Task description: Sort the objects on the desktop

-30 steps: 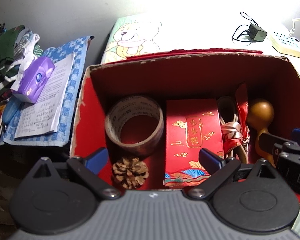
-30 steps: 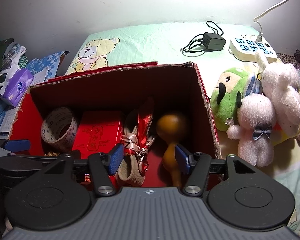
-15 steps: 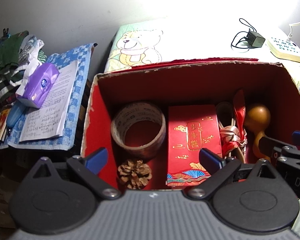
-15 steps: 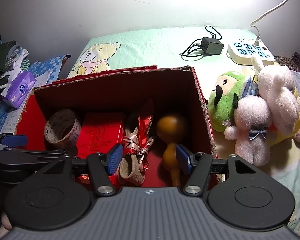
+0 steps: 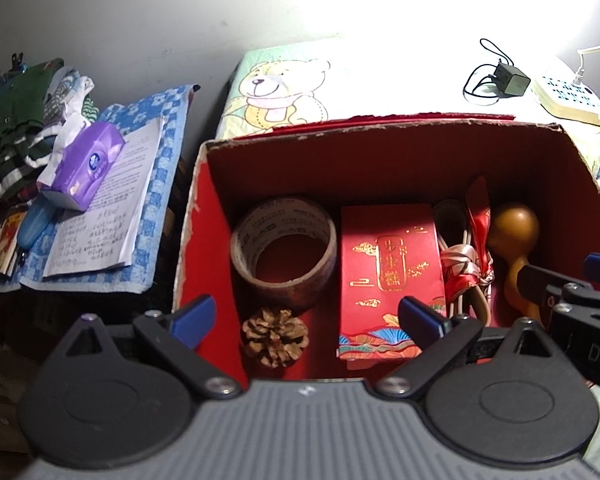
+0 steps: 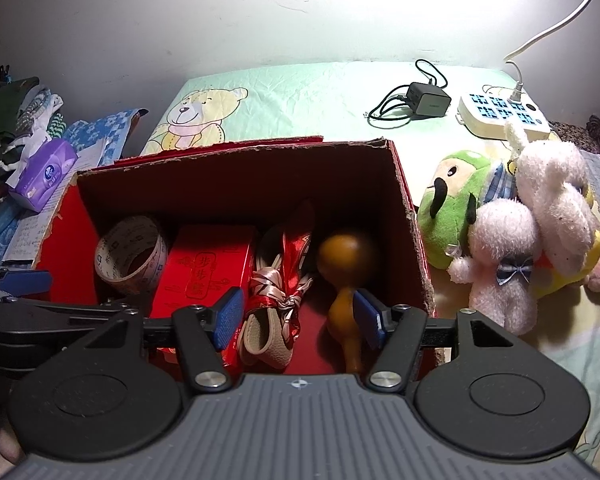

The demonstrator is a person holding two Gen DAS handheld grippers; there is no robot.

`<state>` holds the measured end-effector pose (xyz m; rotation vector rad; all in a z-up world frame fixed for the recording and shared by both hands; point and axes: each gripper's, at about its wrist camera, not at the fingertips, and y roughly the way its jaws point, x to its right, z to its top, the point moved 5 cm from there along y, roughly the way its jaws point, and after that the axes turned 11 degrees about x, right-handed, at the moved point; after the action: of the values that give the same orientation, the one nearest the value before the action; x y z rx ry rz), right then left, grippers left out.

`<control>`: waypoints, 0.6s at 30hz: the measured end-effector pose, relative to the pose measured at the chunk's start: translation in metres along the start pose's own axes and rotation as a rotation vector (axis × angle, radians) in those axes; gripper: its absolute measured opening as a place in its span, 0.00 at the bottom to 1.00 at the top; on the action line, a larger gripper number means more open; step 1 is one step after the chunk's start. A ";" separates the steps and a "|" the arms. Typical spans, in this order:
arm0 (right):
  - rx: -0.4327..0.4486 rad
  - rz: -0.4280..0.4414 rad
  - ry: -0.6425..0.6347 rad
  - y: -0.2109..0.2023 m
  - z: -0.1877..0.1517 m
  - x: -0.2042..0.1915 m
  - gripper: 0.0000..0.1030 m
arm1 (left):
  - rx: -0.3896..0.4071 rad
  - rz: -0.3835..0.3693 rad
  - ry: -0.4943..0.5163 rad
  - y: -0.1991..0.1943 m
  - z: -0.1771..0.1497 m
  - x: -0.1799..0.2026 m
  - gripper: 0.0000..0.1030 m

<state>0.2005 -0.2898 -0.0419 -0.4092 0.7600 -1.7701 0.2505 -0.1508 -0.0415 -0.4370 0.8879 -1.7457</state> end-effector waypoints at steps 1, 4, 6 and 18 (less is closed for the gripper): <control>0.000 -0.001 -0.001 0.000 0.000 0.000 0.61 | -0.001 0.002 -0.002 0.000 0.000 0.000 0.96; -0.003 -0.001 -0.005 0.000 -0.001 0.001 0.61 | -0.008 0.008 -0.008 0.000 -0.002 -0.001 0.96; -0.005 -0.003 -0.009 0.000 -0.002 0.002 0.61 | -0.013 0.008 -0.009 0.000 -0.004 0.000 0.96; -0.010 -0.009 -0.031 -0.001 -0.004 0.003 0.62 | -0.019 -0.009 -0.008 -0.003 -0.009 0.007 0.96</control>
<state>0.1963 -0.2915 -0.0446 -0.4464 0.7470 -1.7650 0.2402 -0.1539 -0.0455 -0.4605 0.8993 -1.7437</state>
